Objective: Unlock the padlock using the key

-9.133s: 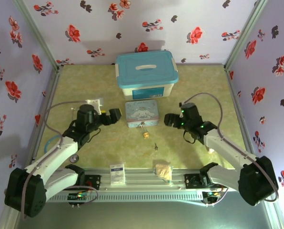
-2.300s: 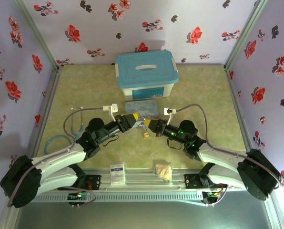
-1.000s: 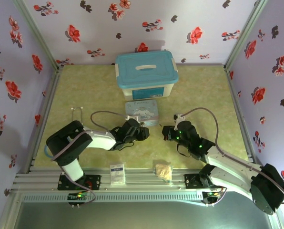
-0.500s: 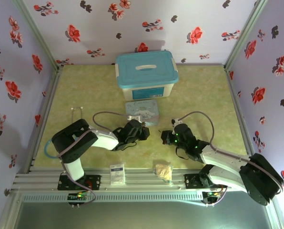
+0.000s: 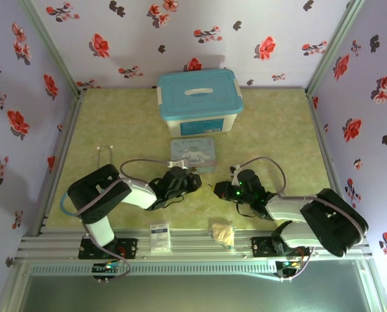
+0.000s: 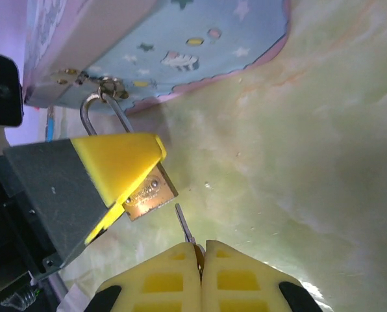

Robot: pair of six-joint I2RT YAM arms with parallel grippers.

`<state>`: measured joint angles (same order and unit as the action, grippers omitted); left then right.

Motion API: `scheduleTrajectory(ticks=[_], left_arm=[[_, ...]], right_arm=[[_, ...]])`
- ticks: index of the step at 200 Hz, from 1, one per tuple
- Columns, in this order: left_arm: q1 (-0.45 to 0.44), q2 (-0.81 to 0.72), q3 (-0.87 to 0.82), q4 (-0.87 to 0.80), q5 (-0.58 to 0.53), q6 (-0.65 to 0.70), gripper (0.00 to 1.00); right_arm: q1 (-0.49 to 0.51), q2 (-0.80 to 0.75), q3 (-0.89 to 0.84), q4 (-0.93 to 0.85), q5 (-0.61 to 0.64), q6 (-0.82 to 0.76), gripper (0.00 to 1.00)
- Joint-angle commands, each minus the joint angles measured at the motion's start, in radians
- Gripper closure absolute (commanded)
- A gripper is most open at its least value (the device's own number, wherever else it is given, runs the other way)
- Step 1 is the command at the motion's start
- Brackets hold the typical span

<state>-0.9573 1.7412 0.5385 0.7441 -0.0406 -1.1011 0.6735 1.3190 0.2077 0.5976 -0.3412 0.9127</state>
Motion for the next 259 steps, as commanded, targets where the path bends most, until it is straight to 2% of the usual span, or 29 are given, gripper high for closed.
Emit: scheduleTrajectory(ticks=[1, 41, 84, 164, 216, 259], left_arm=[[0.009, -0.034, -0.027, 0.147, -0.003, -0.092, 1.0], [0.012, -0.033, -0.051, 0.227, -0.031, -0.147, 1.0], [0.018, -0.002, -0.071, 0.32, -0.038, -0.202, 1.0], [0.023, 0.014, -0.075, 0.342, -0.048, -0.217, 1.0], [0.027, 0.011, -0.076, 0.337, -0.064, -0.221, 1.0], [0.026, 0.017, -0.062, 0.332, -0.079, -0.231, 1.0]], right_arm=[[-0.006, 0.04, 0.03, 0.077, -0.057, 0.06, 1.0], [-0.006, 0.119, -0.004, 0.244, -0.054, 0.221, 1.0], [-0.005, 0.206, -0.014, 0.41, -0.077, 0.281, 1.0], [0.005, 0.199, -0.001, 0.362, -0.105, 0.238, 1.0], [0.011, 0.175, -0.023, 0.326, -0.081, 0.232, 1.0], [0.063, 0.178, -0.01, 0.364, -0.06, 0.235, 1.0]])
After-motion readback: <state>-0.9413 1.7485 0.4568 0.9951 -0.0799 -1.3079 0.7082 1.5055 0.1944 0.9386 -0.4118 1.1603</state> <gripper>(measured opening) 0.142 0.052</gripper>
